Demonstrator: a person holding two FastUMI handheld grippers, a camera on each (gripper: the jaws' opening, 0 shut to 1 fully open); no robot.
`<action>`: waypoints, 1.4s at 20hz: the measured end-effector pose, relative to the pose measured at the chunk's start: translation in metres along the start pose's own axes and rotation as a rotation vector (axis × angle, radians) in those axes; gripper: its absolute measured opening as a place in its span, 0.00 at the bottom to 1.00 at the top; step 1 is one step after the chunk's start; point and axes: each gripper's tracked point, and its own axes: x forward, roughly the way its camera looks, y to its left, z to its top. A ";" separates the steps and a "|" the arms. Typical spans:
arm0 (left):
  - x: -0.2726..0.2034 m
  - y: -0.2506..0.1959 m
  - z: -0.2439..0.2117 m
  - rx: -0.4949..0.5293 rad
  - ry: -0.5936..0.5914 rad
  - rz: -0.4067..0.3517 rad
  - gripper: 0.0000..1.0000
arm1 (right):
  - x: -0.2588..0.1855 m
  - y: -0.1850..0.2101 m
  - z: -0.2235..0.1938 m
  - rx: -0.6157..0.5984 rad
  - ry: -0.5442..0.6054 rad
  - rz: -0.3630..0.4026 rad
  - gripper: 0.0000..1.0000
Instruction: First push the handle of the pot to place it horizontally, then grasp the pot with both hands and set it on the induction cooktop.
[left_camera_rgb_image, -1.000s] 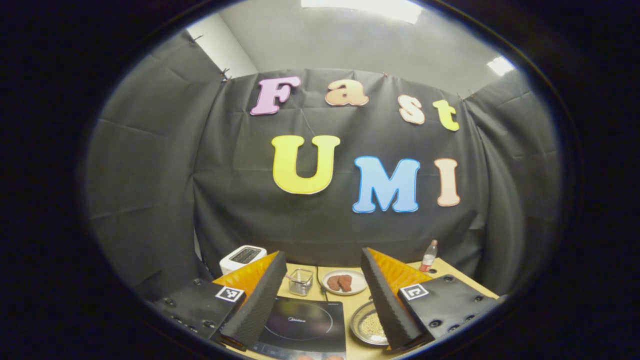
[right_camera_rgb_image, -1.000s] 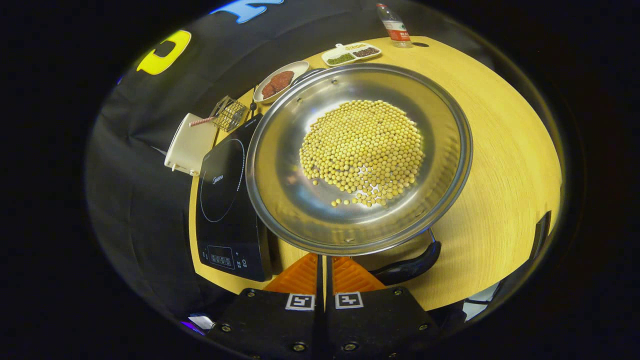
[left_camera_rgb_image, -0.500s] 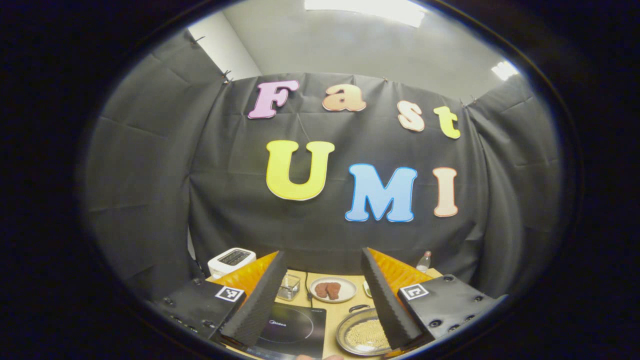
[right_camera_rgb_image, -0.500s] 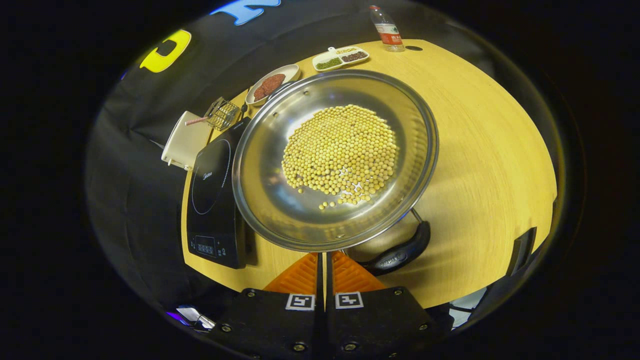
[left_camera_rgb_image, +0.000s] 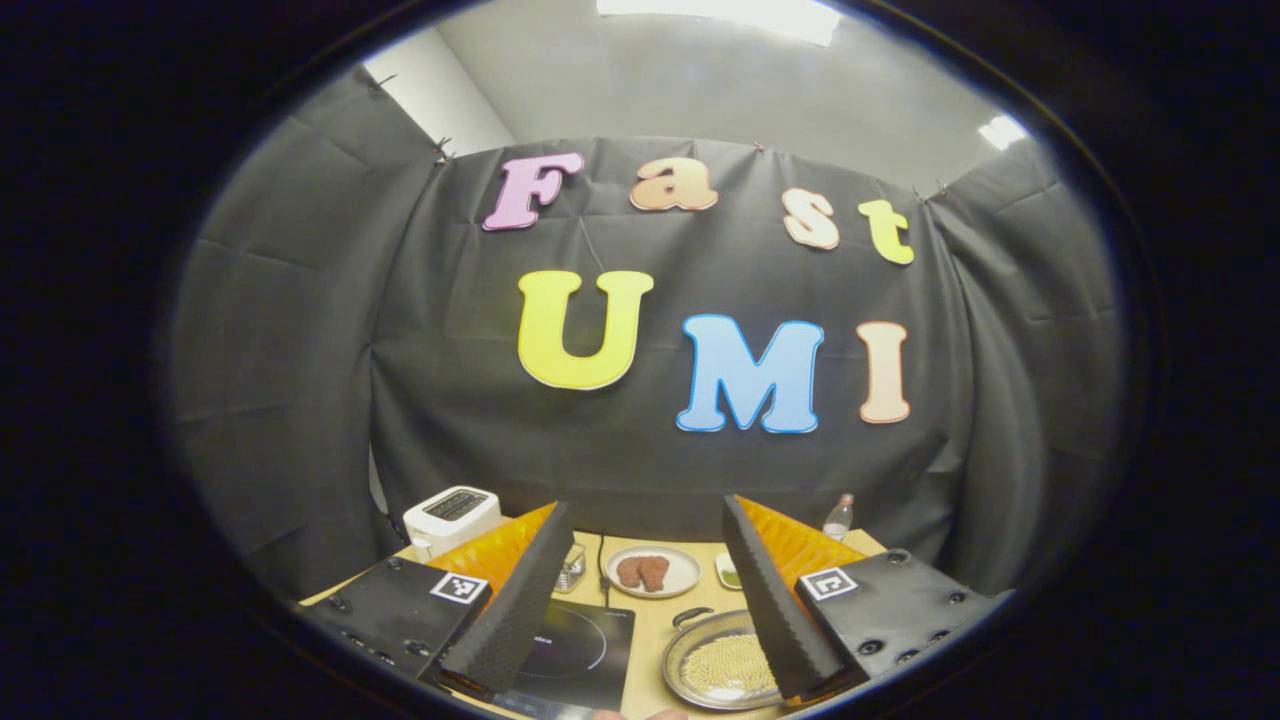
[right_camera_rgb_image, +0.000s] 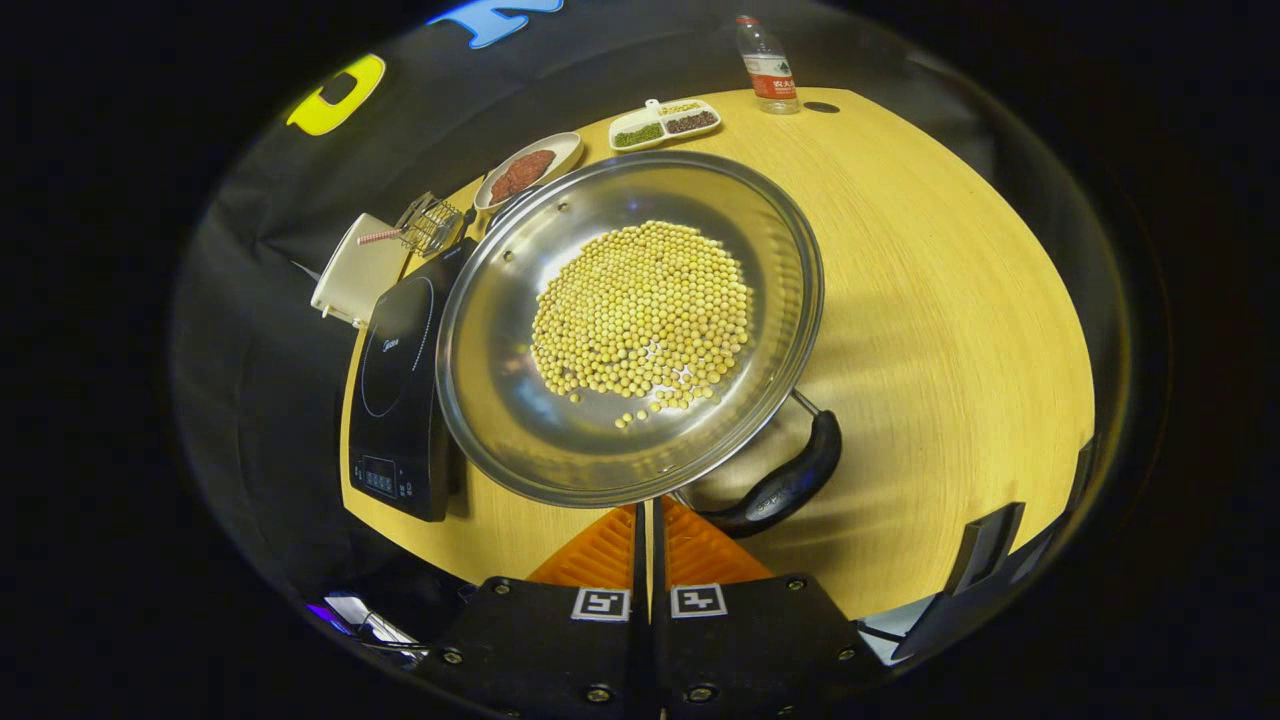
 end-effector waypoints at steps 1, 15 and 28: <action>-0.001 -0.002 -0.004 0.000 0.006 -0.003 1.00 | -0.001 -0.004 0.001 -0.004 -0.002 -0.004 0.01; -0.002 -0.037 -0.005 0.037 0.019 0.002 1.00 | -0.011 -0.060 0.030 -0.028 -0.012 -0.043 0.01; -0.004 -0.071 -0.028 0.067 0.077 0.051 1.00 | -0.007 -0.105 0.066 -0.069 0.031 -0.057 0.01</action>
